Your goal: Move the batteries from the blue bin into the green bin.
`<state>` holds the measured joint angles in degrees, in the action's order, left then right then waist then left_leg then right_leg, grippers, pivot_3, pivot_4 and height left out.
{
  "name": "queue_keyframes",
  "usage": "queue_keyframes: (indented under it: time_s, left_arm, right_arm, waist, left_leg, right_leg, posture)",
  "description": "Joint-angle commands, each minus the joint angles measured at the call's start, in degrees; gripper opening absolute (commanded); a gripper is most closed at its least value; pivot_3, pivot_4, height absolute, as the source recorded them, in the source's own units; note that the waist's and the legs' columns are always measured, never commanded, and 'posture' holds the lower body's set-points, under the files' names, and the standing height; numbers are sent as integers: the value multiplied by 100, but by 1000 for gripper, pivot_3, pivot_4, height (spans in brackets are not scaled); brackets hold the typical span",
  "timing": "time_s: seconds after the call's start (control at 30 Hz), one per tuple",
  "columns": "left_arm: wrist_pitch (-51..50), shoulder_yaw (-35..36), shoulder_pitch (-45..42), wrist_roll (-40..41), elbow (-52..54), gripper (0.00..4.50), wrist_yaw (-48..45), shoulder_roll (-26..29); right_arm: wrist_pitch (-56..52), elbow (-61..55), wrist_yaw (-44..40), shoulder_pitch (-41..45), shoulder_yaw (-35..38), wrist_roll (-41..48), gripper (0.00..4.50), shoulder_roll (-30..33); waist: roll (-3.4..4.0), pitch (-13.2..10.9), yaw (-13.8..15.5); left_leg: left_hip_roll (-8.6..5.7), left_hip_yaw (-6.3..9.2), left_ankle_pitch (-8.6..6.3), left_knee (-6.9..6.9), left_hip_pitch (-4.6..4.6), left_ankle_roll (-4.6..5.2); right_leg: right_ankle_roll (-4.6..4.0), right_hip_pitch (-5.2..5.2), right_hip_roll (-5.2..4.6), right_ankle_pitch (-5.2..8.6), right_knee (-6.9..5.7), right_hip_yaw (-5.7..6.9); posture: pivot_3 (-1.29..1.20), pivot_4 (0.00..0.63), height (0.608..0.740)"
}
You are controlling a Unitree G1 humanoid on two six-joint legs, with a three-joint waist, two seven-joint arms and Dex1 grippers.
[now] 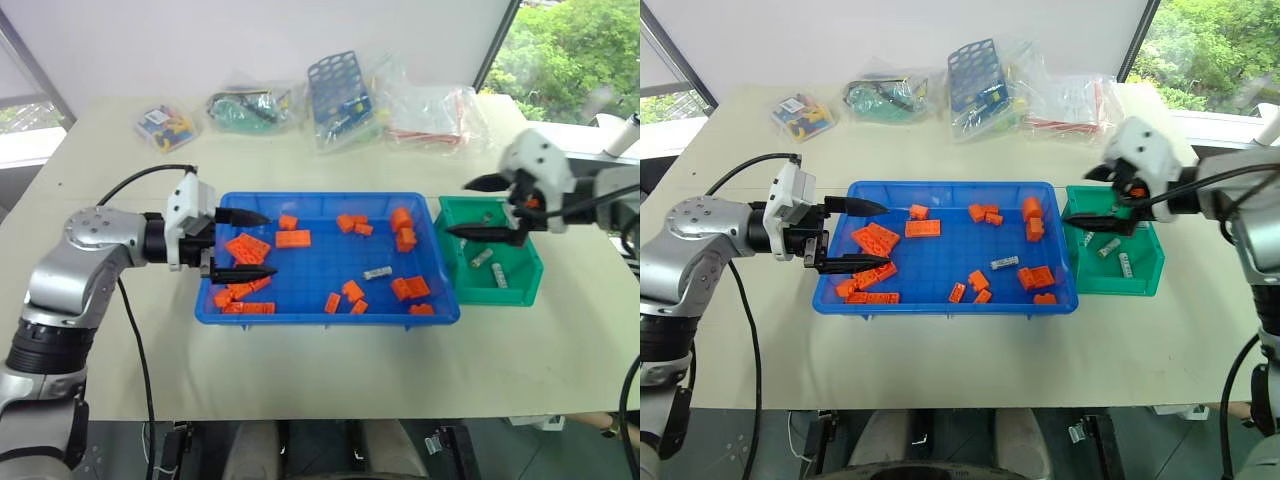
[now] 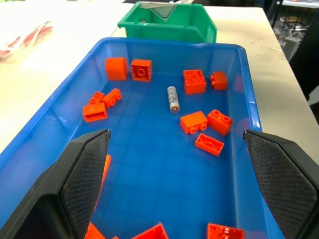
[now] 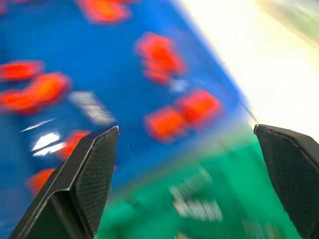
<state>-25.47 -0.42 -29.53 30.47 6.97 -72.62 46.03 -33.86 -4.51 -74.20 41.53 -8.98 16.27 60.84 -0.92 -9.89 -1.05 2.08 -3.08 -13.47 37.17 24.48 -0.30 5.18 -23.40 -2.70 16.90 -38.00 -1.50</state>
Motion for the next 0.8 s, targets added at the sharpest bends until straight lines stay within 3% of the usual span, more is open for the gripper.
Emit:
queue_keyframes:
  time_s: [0.03,0.27,0.63,0.7,0.8]
  left_arm:
    - [39,73,-98,-3,147,4500,53,-5]
    - [-95,232,212,111,559,4500,272,52]
    - [-214,282,275,181,770,4500,428,101]
    - [-208,292,264,178,737,4500,407,117]
    - [-203,283,217,168,691,4500,384,119]
  right_arm:
    - [437,569,-192,498,-670,-524,4468,-521]
    - [1457,1884,-38,898,-1503,-1576,4468,-1429]
    - [1789,2318,-95,605,-1535,-1905,4468,-1864]
    - [1740,2350,8,559,-1527,-1926,3764,-1966]
    - [1570,2243,34,507,-1446,-1891,2231,-2028]
  waist:
    - [0,-1,7]
    - [0,-1,37]
    - [-1,-1,27]
    - [-2,-1,25]
    - [-1,-1,30]
  left_leg:
    - [-1,-1,0,3,1,0]
    - [-6,-3,1,7,8,-1]
    - [-7,-2,1,10,2,-2]
    - [-7,-1,1,11,1,-2]
    - [-7,-2,2,10,2,-2]
  right_leg:
    - [0,1,-2,0,0,0]
    - [1,-2,-10,0,-1,0]
    - [1,3,-9,-1,-5,1]
    - [1,4,-9,-1,-6,1]
    - [1,4,-9,-1,-6,1]
  posture:
    - [0,150,739]
    - [0,150,739]
    - [0,150,739]
    - [0,150,739]
    - [0,150,739]
